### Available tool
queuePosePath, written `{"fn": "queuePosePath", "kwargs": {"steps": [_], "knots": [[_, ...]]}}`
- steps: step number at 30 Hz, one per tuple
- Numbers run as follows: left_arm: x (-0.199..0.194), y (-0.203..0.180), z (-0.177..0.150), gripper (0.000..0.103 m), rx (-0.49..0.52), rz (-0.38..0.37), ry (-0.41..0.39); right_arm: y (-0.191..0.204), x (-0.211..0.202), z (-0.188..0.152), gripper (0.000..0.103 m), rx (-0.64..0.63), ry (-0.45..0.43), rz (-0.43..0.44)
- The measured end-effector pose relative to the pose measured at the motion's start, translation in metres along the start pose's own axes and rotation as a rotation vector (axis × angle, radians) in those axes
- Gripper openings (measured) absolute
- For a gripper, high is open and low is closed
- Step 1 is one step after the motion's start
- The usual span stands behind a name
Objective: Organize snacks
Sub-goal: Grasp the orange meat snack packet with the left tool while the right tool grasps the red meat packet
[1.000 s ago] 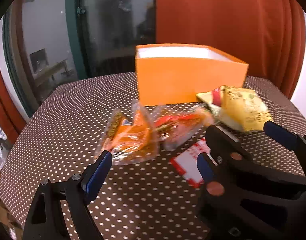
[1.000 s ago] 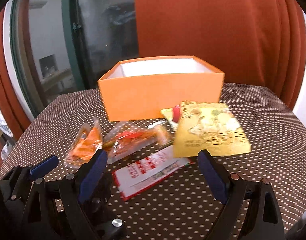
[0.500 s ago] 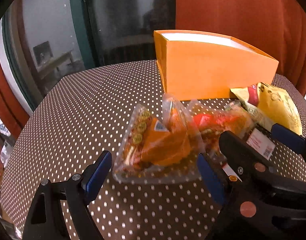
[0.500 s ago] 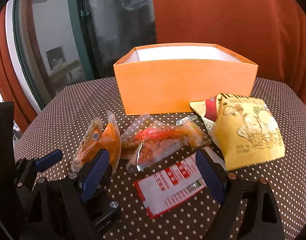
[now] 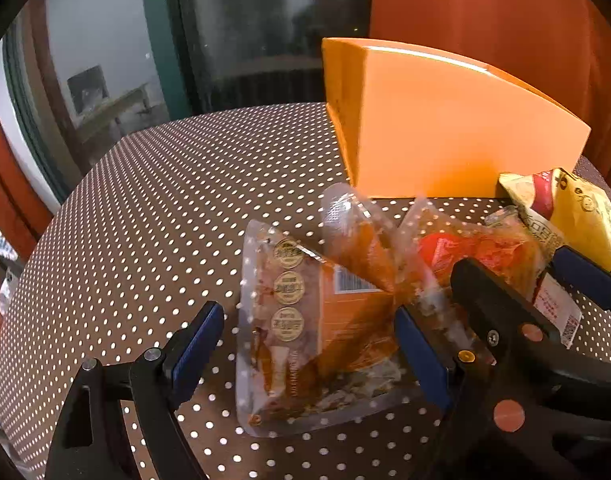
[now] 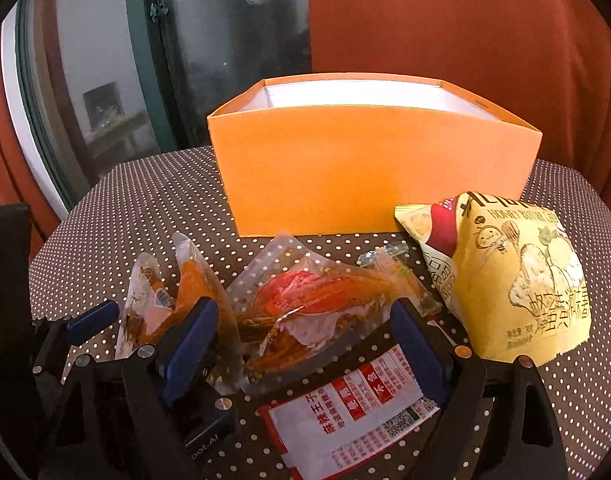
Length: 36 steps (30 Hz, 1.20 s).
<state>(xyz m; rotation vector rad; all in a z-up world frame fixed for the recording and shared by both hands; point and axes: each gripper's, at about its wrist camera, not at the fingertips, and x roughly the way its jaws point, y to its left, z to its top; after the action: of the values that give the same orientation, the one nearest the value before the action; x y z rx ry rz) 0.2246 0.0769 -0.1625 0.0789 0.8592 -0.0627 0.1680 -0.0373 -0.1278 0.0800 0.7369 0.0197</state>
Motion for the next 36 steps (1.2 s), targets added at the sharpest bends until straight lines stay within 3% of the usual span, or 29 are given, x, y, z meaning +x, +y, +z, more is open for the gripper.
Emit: {"fn": "queuePosePath", "kwargs": {"steps": [4,10,14,17,19,25,31,36], "knots": [[0.001,0.009,-0.006,0.089,-0.024,-0.001,0.012,0.006,0.002,0.0,0.09,-0.008,0.001,0.001],[-0.004,-0.004,-0.013,0.089,0.041,0.058,-0.013,0.008,0.014,-0.005,0.09,-0.025,0.022,-0.027],[0.0,-0.014,-0.015,0.089,0.066,0.03,0.011,0.006,0.032,-0.006,0.089,0.004,0.079,-0.021],[0.001,-0.013,-0.013,0.088,0.054,0.003,0.02,0.0,0.045,-0.004,0.086,0.06,0.128,0.04],[0.002,-0.012,-0.012,0.075,0.035,-0.045,0.023,-0.001,0.047,-0.001,0.085,0.07,0.128,0.044],[-0.002,-0.016,-0.011,0.056,0.025,-0.058,0.011,-0.001,0.046,0.002,0.049,0.078,0.114,0.085],[-0.01,-0.021,-0.019,0.05,0.018,-0.057,0.007,-0.002,0.042,0.001,0.037,0.082,0.11,0.105],[-0.022,-0.026,-0.032,0.049,0.009,-0.06,0.004,-0.004,0.035,-0.004,0.035,0.059,0.098,0.086]]}}
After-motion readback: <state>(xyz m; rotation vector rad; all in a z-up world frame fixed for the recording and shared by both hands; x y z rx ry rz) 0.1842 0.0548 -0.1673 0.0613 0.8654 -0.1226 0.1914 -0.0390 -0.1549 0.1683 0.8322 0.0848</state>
